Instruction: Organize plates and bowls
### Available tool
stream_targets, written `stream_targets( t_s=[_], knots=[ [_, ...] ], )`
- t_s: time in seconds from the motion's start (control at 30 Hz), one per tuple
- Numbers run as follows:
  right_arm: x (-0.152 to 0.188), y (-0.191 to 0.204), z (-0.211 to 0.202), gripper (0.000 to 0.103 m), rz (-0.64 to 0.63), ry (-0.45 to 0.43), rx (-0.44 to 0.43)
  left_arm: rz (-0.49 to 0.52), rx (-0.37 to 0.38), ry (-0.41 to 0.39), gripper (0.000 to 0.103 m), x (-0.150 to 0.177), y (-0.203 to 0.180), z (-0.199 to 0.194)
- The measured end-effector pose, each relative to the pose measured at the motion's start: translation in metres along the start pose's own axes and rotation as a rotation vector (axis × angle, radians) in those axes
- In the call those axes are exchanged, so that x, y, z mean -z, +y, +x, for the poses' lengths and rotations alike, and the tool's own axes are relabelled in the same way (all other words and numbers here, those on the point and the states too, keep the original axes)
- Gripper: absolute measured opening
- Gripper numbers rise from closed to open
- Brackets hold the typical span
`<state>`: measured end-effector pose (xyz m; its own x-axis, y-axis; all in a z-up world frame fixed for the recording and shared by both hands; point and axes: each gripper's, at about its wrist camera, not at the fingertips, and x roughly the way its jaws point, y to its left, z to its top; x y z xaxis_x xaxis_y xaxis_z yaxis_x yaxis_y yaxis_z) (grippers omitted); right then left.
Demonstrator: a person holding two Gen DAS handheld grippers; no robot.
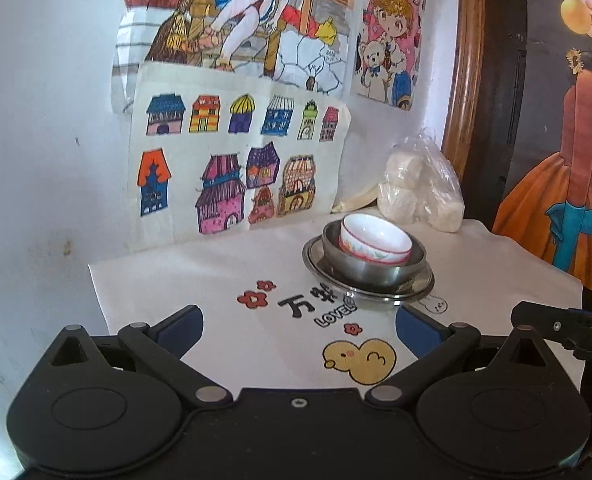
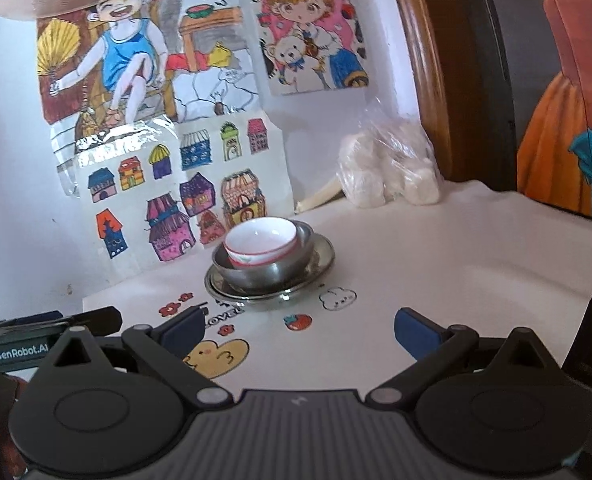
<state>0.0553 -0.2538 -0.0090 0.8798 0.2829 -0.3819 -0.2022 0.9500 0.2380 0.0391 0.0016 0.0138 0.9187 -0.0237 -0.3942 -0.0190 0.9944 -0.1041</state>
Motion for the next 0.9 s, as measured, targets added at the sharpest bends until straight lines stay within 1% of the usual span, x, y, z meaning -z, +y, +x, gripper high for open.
stream_targets(
  t_s=[0.1, 0.27, 0.37, 0.47, 0.57, 0.73, 0.9],
  knots=[
    [0.006, -0.003, 0.005, 0.103, 0.008, -0.005, 0.02, -0.001, -0.007, 0.013, 0.102, 0.006, 0.0, 0.006],
    [0.019, -0.004, 0.008, 0.103, 0.024, -0.03, 0.052, -0.014, -0.015, 0.01, 0.102, 0.013, 0.002, 0.012],
    [0.025, -0.003, 0.008, 0.103, 0.036, -0.043, 0.055, -0.02, -0.007, 0.001, 0.102, 0.016, 0.004, 0.013],
    [0.029, 0.001, 0.008, 0.103, 0.026, -0.066, 0.087, -0.018, -0.009, -0.002, 0.102, 0.019, 0.004, 0.014],
    [0.032, 0.001, 0.012, 0.103, 0.042, -0.057, 0.105, -0.007, -0.006, 0.009, 0.102, 0.022, 0.004, 0.016],
    [0.036, -0.003, 0.018, 0.103, 0.062, -0.037, 0.111, -0.009, -0.011, 0.023, 0.102, 0.025, 0.006, 0.02],
    [0.035, -0.002, 0.019, 0.103, 0.047, -0.044, 0.12, 0.002, -0.022, 0.025, 0.102, 0.025, 0.006, 0.024]
  ],
)
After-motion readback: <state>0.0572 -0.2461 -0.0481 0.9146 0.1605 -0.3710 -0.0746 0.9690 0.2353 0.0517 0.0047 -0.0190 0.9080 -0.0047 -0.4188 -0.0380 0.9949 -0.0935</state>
